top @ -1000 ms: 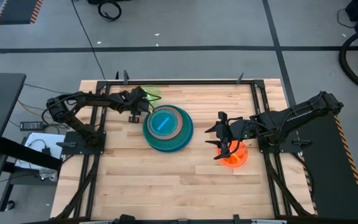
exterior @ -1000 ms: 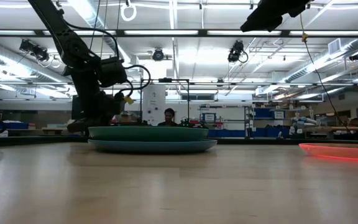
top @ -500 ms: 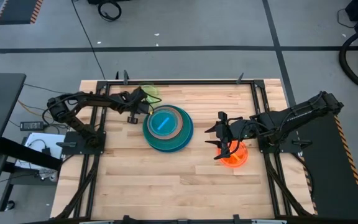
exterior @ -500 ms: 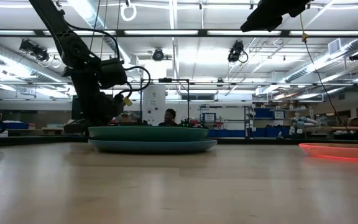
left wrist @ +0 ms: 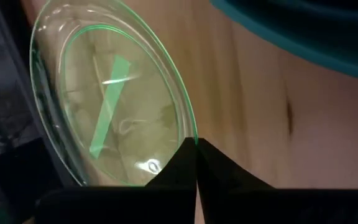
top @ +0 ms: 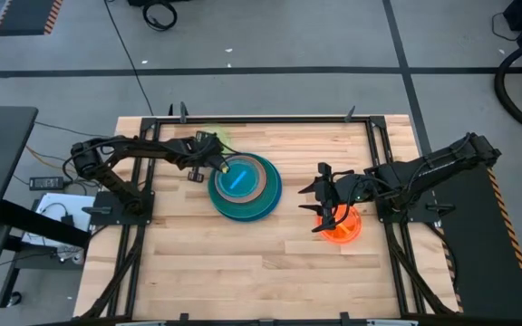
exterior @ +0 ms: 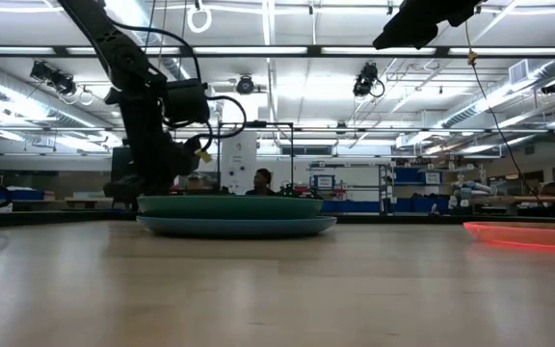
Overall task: Stack plastic plates
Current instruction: Stack the transparent light green plate on top of the transparent light blue plate, then stack the transparent orange plate on top of the transparent light green plate
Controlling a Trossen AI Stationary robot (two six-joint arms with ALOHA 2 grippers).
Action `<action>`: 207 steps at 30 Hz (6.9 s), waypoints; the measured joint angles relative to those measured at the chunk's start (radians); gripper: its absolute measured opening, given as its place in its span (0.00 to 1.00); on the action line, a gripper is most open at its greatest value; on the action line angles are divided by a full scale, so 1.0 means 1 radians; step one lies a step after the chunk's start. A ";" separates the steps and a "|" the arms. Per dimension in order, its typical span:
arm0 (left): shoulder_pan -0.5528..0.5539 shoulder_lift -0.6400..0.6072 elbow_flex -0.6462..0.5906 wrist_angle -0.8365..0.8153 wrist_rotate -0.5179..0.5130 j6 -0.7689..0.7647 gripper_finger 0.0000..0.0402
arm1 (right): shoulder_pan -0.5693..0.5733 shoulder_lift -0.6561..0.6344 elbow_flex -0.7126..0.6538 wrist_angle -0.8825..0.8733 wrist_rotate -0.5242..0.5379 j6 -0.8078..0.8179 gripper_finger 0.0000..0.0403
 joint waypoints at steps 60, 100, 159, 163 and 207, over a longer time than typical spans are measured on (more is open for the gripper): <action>-0.542 0.000 0.220 -0.281 0.146 -0.572 0.25 | 0.051 0.185 -0.038 -0.134 -0.011 0.276 0.51; -0.666 0.000 0.238 -0.160 0.145 -0.909 0.28 | 0.425 0.447 -0.030 -0.485 -0.061 0.884 0.52; -0.744 0.238 0.300 0.463 0.185 -0.688 0.29 | 0.430 0.455 -0.018 -0.160 -0.082 0.269 0.14; -0.744 0.238 0.300 0.465 0.199 -0.688 0.29 | 0.430 0.455 -0.018 -0.151 -0.097 0.273 0.19; -0.756 0.367 0.301 0.636 0.279 -0.779 0.28 | 0.201 0.455 -0.223 0.147 0.067 0.146 0.28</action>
